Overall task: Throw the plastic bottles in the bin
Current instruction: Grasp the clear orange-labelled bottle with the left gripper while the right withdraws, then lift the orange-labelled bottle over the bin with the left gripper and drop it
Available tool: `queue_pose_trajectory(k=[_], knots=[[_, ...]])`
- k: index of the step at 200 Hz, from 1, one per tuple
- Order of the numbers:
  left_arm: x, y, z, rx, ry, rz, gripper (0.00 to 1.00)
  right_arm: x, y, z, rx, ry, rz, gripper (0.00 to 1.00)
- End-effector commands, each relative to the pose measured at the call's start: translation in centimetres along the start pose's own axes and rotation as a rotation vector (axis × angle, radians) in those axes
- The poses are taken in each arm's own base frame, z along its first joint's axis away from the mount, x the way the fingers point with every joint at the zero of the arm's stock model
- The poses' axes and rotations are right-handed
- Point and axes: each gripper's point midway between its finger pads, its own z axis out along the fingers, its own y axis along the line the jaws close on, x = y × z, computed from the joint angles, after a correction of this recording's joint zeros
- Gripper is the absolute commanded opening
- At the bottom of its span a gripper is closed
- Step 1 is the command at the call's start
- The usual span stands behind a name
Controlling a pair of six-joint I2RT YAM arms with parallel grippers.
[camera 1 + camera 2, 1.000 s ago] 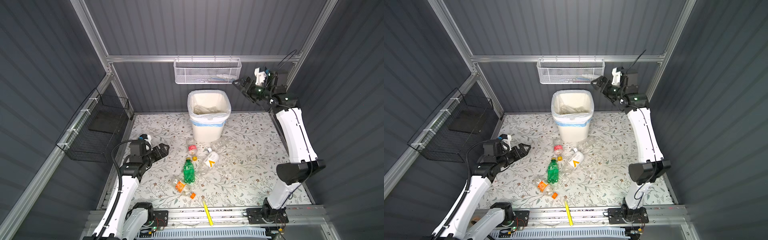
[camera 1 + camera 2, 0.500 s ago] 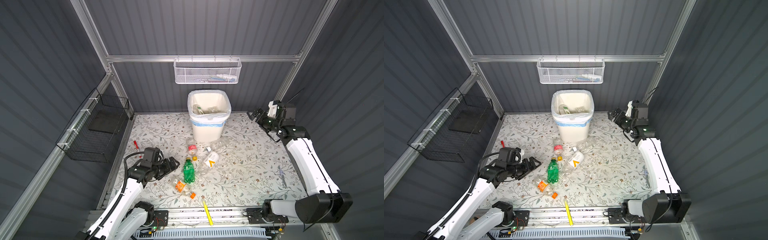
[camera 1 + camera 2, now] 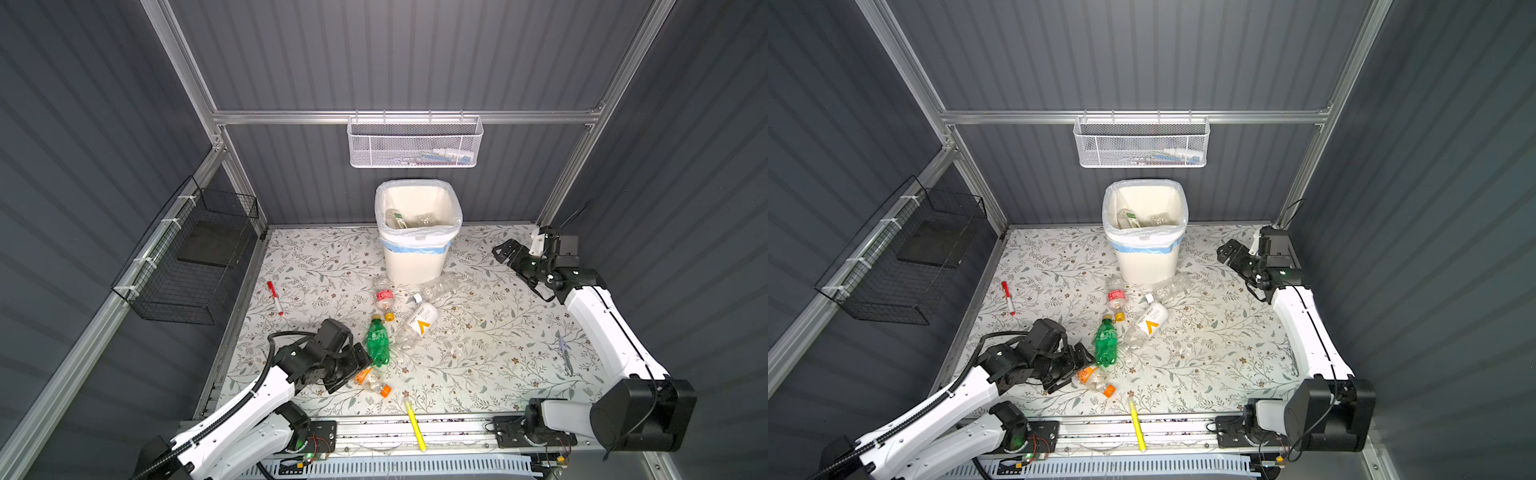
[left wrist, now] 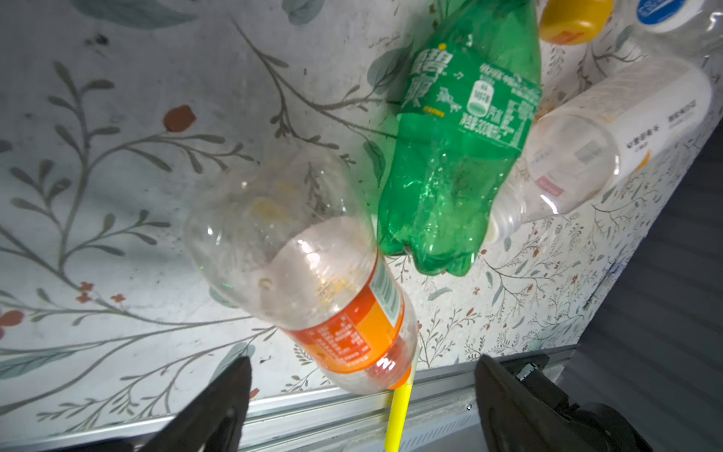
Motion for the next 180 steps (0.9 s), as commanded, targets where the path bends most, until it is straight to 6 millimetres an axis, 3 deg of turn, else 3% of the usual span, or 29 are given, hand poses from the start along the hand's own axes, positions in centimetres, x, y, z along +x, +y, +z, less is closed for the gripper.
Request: queue_pose_trajectory(k=[1, 31, 65, 125, 154, 166, 180], knots=[[-0.4, 0.3, 1.3, -0.013, -0.020, -0.046, 0.90, 0.1, 0.0, 0.1, -0.025, -0.001, 0.012, 0.99], [-0.4, 0.9, 3.5, -0.034, 0.005, -0.052, 0.89, 0.0, -0.8, 0.1, -0.028, -0.013, 0.033, 0.99], [-0.7, 1.9, 4.6, -0.091, 0.004, -0.022, 0.82, 0.2, -2.1, 0.0, -0.011, -0.021, 0.057, 0.99], [-1.3, 4.1, 3.8, -0.157, -0.062, -0.024, 0.61, 0.8, -3.8, 0.0, 0.016, -0.022, 0.093, 0.99], [-3.5, 2.9, 1.1, -0.164, -0.168, 0.029, 0.59, 1.5, -3.6, 0.5, -0.009, 0.017, 0.102, 0.99], [-5.9, 0.5, -1.3, -0.101, -0.248, 0.070, 0.59, 1.6, -3.6, 0.6, -0.011, 0.023, 0.107, 0.99], [-9.5, -3.0, -5.6, -0.023, -0.374, 0.132, 0.59, 1.8, -3.5, 0.6, -0.020, 0.032, 0.110, 0.99]])
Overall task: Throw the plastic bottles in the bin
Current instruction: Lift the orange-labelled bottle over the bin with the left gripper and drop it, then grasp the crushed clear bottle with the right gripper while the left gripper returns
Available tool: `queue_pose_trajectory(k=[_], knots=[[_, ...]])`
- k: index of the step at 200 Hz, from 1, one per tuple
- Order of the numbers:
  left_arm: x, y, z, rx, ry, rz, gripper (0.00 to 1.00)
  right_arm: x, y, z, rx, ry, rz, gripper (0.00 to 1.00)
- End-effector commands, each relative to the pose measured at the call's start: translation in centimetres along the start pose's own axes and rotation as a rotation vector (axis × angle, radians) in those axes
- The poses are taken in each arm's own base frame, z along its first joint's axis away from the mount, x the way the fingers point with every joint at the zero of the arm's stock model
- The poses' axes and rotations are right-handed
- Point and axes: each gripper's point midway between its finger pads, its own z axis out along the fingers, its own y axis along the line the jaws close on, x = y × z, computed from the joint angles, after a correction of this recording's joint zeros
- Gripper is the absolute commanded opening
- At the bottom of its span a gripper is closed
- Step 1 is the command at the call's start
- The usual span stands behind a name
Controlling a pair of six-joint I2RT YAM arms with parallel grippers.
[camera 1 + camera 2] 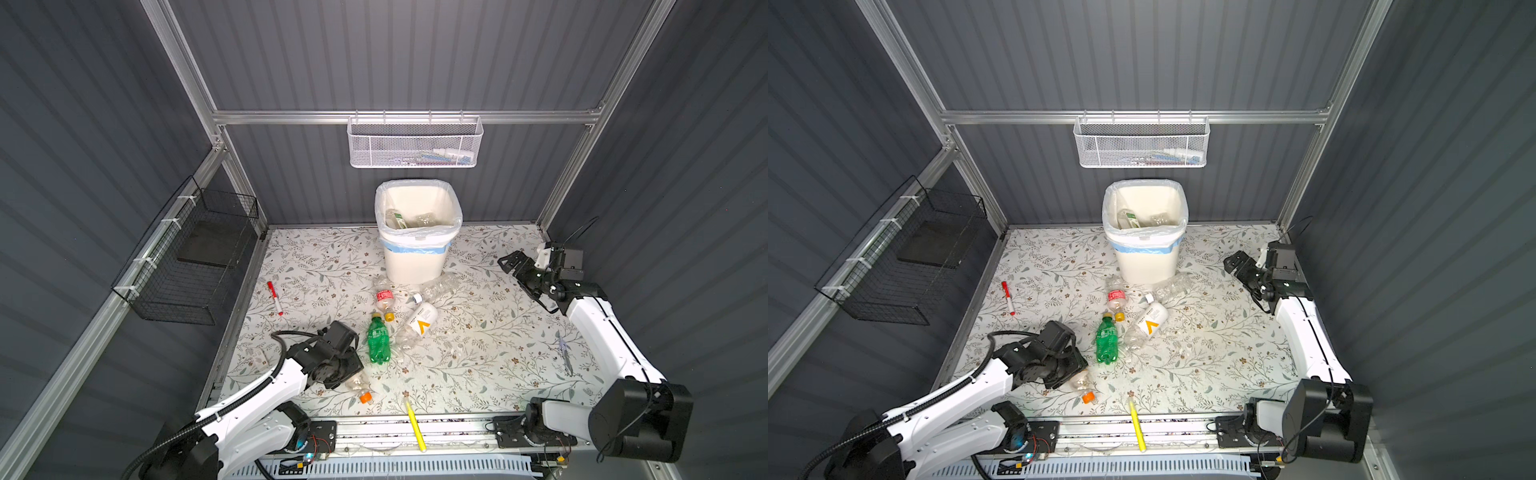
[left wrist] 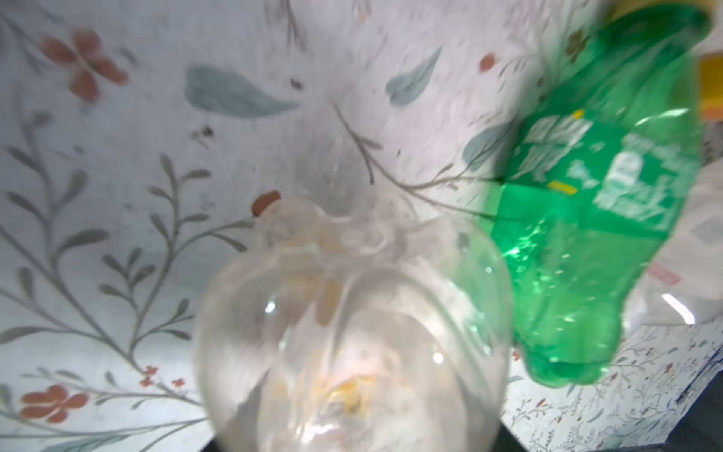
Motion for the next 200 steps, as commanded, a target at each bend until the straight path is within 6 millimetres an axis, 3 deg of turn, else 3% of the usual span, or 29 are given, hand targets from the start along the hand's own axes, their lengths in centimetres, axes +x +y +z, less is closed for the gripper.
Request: queue_pose_trajectory(k=[1, 20, 41, 50, 61, 65, 72, 74, 79, 83, 91, 93, 115, 136, 159, 180, 200], knots=[[-6.8, -4.4, -6.4, 0.108, -0.230, 0.107, 0.59, 0.6, 0.1, 0.3, -0.023, 0.025, 0.014, 0.99], [-13.2, -9.9, -12.8, 0.193, -0.388, 0.225, 0.59, 0.8, 0.2, 0.3, -0.041, 0.027, 0.019, 0.99], [-18.8, -21.1, -21.8, 0.394, -0.555, 0.442, 0.59, 1.2, 0.4, 0.4, -0.069, 0.030, 0.035, 0.99], [-20.4, -26.1, -26.0, 0.533, -0.630, 0.518, 0.60, 1.3, 0.5, 0.4, -0.079, 0.035, 0.039, 0.99], [-21.9, -31.2, -29.7, 0.681, -0.692, 0.582, 0.68, 1.5, 0.6, 0.4, -0.084, 0.037, 0.047, 0.99], [-22.6, -32.9, -30.0, 0.721, -0.698, 0.593, 0.75, 1.5, 0.6, 0.5, -0.085, 0.038, 0.049, 0.99], [-23.4, -35.7, -30.5, 0.789, -0.698, 0.617, 0.97, 1.7, 0.7, 0.4, -0.091, 0.040, 0.053, 0.99], [-23.6, -36.4, -30.9, 0.807, -0.701, 0.621, 0.99, 1.7, 0.7, 0.4, -0.092, 0.041, 0.055, 0.99], [-24.5, -37.8, -29.2, 0.816, -0.670, 0.616, 1.00, 1.8, 0.8, 0.5, -0.097, 0.047, 0.059, 0.99], [-24.9, -38.9, -30.2, 0.852, -0.684, 0.620, 1.00, 1.9, 0.9, 0.3, -0.102, 0.047, 0.059, 0.99], [-26.0, -40.6, -28.8, 0.884, -0.670, 0.628, 1.00, 2.1, 1.1, 0.1, -0.106, 0.048, 0.062, 0.99], [-26.4, -40.8, -28.0, 0.878, -0.660, 0.622, 1.00, 2.1, 1.1, 0.1, -0.107, 0.049, 0.063, 0.99], [-30.5, -40.2, -28.2, 0.889, -0.726, 0.545, 1.00, 2.8, 1.0, -0.7, -0.098, 0.045, 0.051, 0.99], [-32.4, -37.5, -31.8, 0.901, -0.857, 0.498, 1.00, 3.3, 0.2, -1.0, -0.056, 0.051, 0.026, 0.99], [-33.0, -33.3, -34.0, 0.818, -0.931, 0.475, 1.00, 4.5, -0.3, -0.4, -0.009, 0.079, -0.015, 0.99], [-33.2, -29.2, -31.9, 0.707, -0.916, 0.452, 1.00, 6.4, -0.5, 0.9, 0.043, 0.124, -0.044, 0.99], [-33.3, -23.8, -27.0, 0.591, -0.846, 0.384, 1.00, 8.3, 0.7, 3.0, 0.053, 0.165, -0.070, 0.99]])
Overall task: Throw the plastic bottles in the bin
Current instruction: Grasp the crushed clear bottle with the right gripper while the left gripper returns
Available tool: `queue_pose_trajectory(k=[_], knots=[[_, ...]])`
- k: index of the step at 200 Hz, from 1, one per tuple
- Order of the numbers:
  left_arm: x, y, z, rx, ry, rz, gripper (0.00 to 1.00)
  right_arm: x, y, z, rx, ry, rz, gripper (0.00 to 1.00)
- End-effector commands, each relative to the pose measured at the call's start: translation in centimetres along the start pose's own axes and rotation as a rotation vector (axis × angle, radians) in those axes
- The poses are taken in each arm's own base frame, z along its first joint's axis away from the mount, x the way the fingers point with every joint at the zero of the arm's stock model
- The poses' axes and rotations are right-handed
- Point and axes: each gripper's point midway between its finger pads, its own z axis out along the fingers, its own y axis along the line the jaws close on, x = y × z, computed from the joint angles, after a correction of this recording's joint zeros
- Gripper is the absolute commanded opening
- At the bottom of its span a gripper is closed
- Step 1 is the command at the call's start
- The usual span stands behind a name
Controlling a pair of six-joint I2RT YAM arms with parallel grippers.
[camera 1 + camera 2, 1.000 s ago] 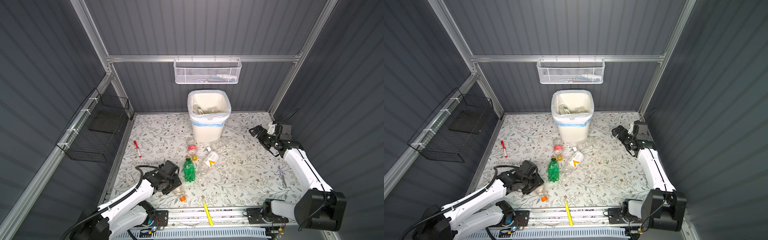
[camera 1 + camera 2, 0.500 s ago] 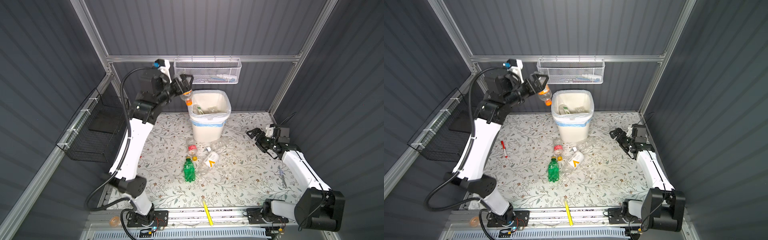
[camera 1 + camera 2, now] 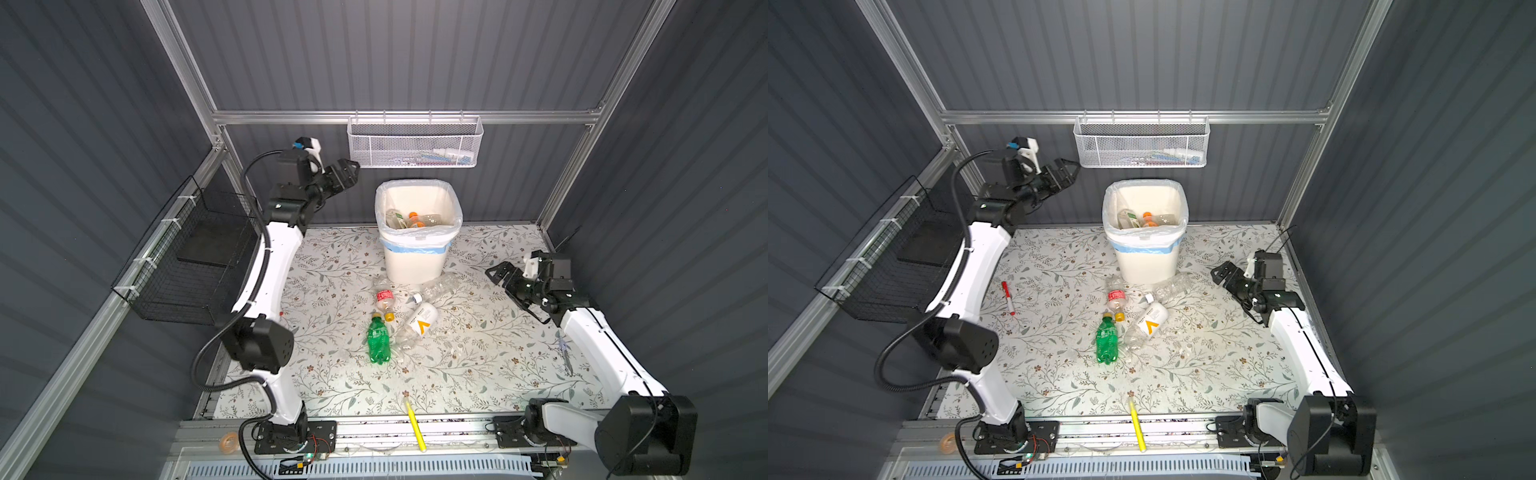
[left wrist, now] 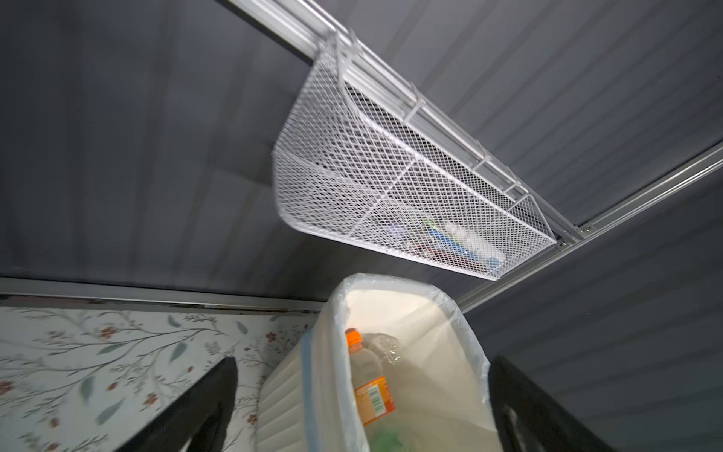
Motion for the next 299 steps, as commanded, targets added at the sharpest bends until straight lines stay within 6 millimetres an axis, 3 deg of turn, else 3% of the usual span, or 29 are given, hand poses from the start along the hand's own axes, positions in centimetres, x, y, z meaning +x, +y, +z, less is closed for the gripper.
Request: queue_pose_trajectory(k=[1, 26, 30, 50, 73, 95, 140, 191, 259, 277, 299], knots=[[0.5, 1.6, -3.6, -0.032, -0.043, 0.039, 1.00, 2.0, -0.4, 2.3, 0.073, 0.045, -0.026, 0.99], [6.7, 8.3, -5.0, -0.144, 0.042, -0.043, 0.99, 3.7, 0.6, 5.2, 0.080, 0.072, 0.038, 0.99], [8.8, 9.9, -5.1, -0.177, 0.081, -0.059, 0.99, 4.0, 0.8, 5.7, 0.075, 0.074, 0.056, 0.99], [14.1, 13.7, -7.2, -0.273, 0.148, -0.100, 0.99, 4.8, 2.0, 7.8, 0.067, 0.076, 0.128, 0.99], [19.1, 16.1, -9.0, -0.321, 0.207, -0.150, 0.99, 5.1, 2.8, 10.2, 0.072, 0.061, 0.215, 0.96], [22.3, 17.3, -10.1, -0.346, 0.280, -0.162, 0.99, 5.4, 3.5, 12.5, 0.085, 0.078, 0.246, 0.95], [24.6, 18.1, -11.4, -0.372, 0.329, -0.150, 1.00, 6.0, 3.9, 16.2, 0.102, 0.078, 0.302, 0.92], [25.1, 18.4, -11.2, -0.365, 0.345, -0.150, 0.99, 6.7, 3.5, 18.2, 0.147, 0.075, 0.310, 0.85], [25.5, 18.9, -10.2, -0.350, 0.354, -0.171, 1.00, 6.7, 1.1, 17.4, 0.218, 0.023, 0.283, 0.63], [25.5, 19.0, -10.0, -0.351, 0.354, -0.168, 0.99, 6.4, -0.3, 16.1, 0.239, 0.003, 0.291, 0.59], [25.9, 19.1, -9.9, -0.347, 0.364, -0.171, 0.99, 5.9, -3.4, 13.5, 0.266, -0.025, 0.326, 0.55]])
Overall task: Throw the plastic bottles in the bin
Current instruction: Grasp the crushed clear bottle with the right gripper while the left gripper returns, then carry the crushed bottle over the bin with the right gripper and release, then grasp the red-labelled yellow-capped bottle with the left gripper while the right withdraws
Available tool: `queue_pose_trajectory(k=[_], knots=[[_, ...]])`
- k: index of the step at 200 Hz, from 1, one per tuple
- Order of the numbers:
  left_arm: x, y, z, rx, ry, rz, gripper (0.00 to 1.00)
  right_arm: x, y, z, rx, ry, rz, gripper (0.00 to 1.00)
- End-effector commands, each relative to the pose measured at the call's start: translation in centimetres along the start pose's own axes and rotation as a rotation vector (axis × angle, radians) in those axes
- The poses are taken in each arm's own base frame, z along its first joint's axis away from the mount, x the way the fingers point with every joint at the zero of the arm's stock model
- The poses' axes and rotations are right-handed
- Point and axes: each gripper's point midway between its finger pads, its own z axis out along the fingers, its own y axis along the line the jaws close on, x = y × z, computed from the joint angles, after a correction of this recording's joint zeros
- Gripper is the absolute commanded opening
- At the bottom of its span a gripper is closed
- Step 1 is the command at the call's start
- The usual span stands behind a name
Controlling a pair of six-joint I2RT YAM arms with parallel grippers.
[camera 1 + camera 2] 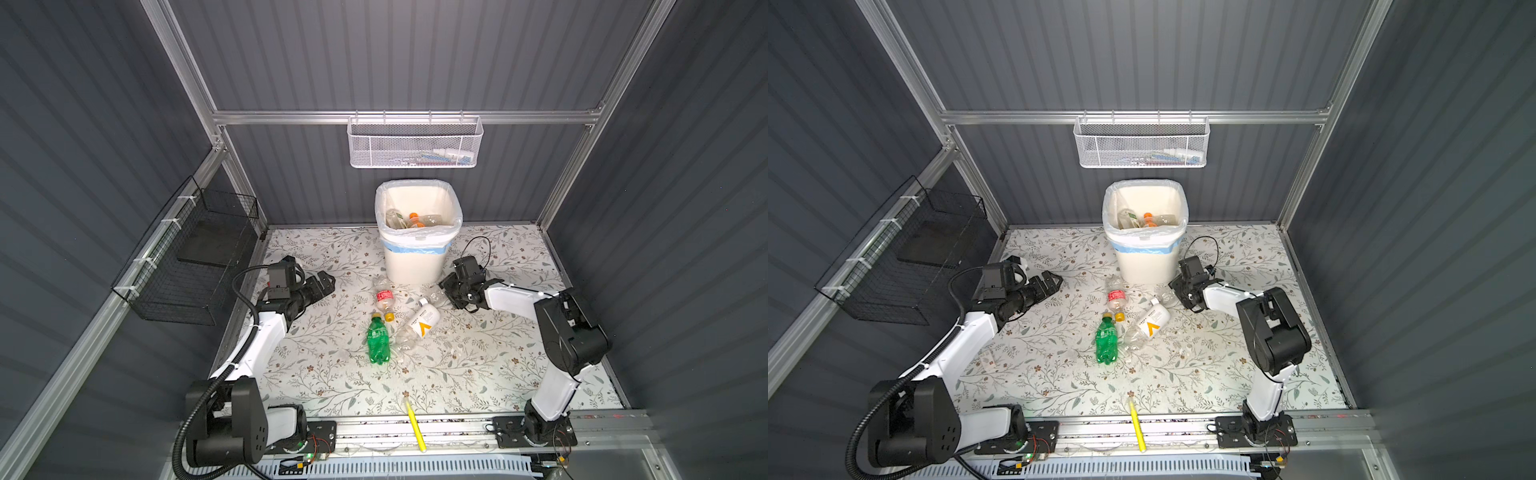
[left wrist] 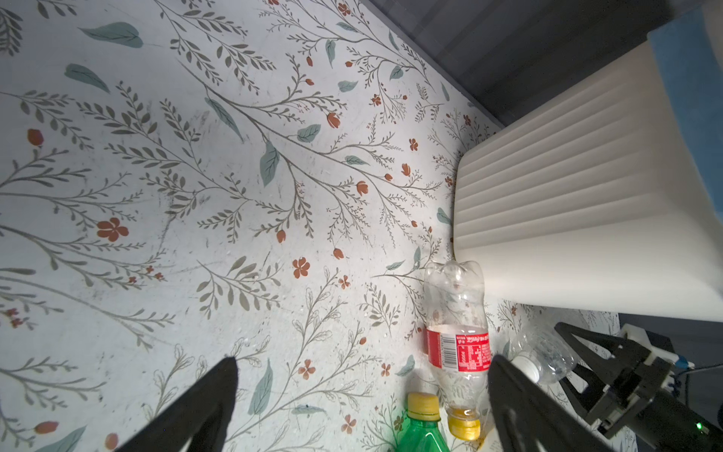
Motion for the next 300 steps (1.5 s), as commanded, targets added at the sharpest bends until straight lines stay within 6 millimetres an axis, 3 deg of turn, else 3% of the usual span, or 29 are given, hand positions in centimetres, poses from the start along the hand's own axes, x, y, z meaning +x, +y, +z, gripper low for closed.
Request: queue_pose_trajectory(k=[1, 32, 56, 81, 103, 117, 127, 147, 161, 166, 179, 184, 190, 198, 213, 229, 254, 258, 280, 300], knots=[[0.0, -0.1, 0.3, 0.020, 0.006, 0.013, 0.99, -2.0, -4.1, -1.9, 0.068, -0.057, 0.030, 0.55], [0.5, -0.1, 1.2, 0.041, 0.032, 0.008, 0.99, -3.8, -8.8, -6.1, 0.107, -0.096, 0.039, 0.54], [0.9, -0.6, 2.1, 0.088, 0.057, -0.001, 0.99, -4.9, -10.9, -9.9, 0.141, -0.153, 0.003, 0.55], [1.6, -1.4, 2.8, 0.122, 0.081, 0.005, 0.97, -5.9, -11.3, -13.3, 0.153, -0.193, -0.073, 0.56], [2.7, -2.2, 3.3, 0.131, 0.108, 0.035, 0.97, -6.3, -9.7, -15.3, 0.148, -0.173, -0.173, 0.56], [3.6, -2.9, 3.4, 0.141, 0.124, 0.058, 0.97, -7.6, -6.3, -17.4, 0.099, -0.182, -0.245, 0.55], [4.4, -3.4, 3.6, 0.140, 0.138, 0.080, 0.97, -9.0, -2.6, -19.6, 0.035, -0.209, -0.287, 0.54], [6.0, -4.6, 3.9, 0.151, 0.161, 0.109, 0.97, -12.4, 8.4, -26.5, -0.175, -0.336, -0.376, 0.55], [6.7, -5.2, 4.1, 0.169, 0.167, 0.101, 0.97, -13.2, 16.4, -30.0, -0.371, -0.344, -0.400, 0.58], [7.0, -5.3, 4.2, 0.172, 0.168, 0.097, 0.97, -13.3, 19.4, -31.7, -0.460, -0.334, -0.397, 0.61], [7.3, -5.0, 4.5, 0.149, 0.163, 0.083, 0.98, -13.5, 25.4, -33.1, -0.612, -0.264, -0.394, 0.75], [7.4, -5.1, 4.6, 0.152, 0.166, 0.079, 0.99, -13.7, 26.7, -33.2, -0.624, -0.255, -0.398, 0.81], [7.4, -5.4, 4.7, 0.157, 0.165, 0.078, 1.00, -13.8, 27.7, -33.5, -0.619, -0.260, -0.412, 0.97], [7.4, -5.5, 4.7, 0.156, 0.169, 0.074, 0.99, -14.0, 28.6, -33.4, -0.611, -0.274, -0.433, 0.99], [7.2, -5.8, 4.7, 0.154, 0.167, 0.078, 1.00, -14.7, 28.4, -32.5, -0.590, -0.265, -0.426, 0.99], [7.0, -5.8, 4.9, 0.149, 0.167, 0.085, 0.99, -15.6, 26.9, -31.7, -0.555, -0.277, -0.405, 0.99], [7.2, -6.1, 5.8, 0.157, 0.188, 0.083, 1.00, -16.7, 23.8, -32.6, -0.576, -0.335, -0.344, 0.99], [7.3, -6.2, 6.0, 0.157, 0.192, 0.085, 0.99, -16.9, 23.4, -33.5, -0.584, -0.353, -0.339, 0.99], [7.5, -7.4, 7.2, 0.163, 0.207, 0.109, 0.99, -17.3, 19.5, -33.8, -0.532, -0.380, -0.311, 0.99], [8.1, -9.0, 8.7, 0.174, 0.230, 0.138, 1.00, -17.1, 14.3, -32.1, -0.450, -0.390, -0.269, 0.99]])
